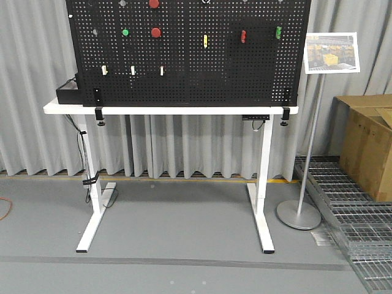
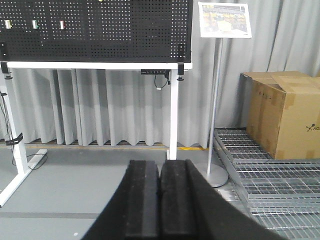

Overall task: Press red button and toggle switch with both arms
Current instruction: 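Drive the base forward up to the black pegboard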

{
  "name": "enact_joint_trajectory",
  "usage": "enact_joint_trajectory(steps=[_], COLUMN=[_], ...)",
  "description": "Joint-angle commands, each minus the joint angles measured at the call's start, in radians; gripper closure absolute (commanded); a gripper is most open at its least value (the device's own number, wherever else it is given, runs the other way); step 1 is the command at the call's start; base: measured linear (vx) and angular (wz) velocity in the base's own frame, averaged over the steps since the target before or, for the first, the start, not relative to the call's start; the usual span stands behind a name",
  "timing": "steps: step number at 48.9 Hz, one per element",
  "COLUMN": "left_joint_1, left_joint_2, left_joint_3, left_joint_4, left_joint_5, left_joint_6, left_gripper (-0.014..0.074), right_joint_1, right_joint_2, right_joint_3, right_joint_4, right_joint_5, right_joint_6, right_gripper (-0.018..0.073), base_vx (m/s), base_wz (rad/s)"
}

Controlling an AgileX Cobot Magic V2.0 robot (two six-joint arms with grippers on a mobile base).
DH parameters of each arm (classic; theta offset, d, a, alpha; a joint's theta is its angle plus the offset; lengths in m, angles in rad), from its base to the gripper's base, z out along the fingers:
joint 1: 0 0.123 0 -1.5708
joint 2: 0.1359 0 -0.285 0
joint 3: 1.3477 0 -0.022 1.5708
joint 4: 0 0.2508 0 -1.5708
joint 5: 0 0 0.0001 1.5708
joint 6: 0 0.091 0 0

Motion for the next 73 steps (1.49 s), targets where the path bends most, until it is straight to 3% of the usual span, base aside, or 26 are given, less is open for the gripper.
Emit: enact_joint_trajectory(steps=[1, 40, 73], left_joint_1=[-0.002, -0.002, -0.002], left_joint_2=[-0.006, -0.006, -0.006], left_joint_3=[0.034, 0.034, 0.034], left_joint_4=[-0.007, -0.007, -0.007], left_joint_5=[-0.083, -0.083, -0.083], left_joint_6=[-0.009, -0.009, -0.009], left_gripper=[0.0594, 0.0594, 0.0594], right_joint_1=[0.0, 0.0, 0.0], right_joint_2=[-0.018, -0.018, -0.018], right_joint_3=[0.012, 0.012, 0.012], right_joint_4=[-0.004, -0.004, -0.004], right_joint_5=[-0.086, -0.086, -0.086], right_joint_6=[-0.009, -0.009, -0.009], right_gripper=[0.0559, 0.0559, 0.0559], base_vx=[0.0, 0.02, 0.26], base_wz=[-0.01, 0.0, 0.01])
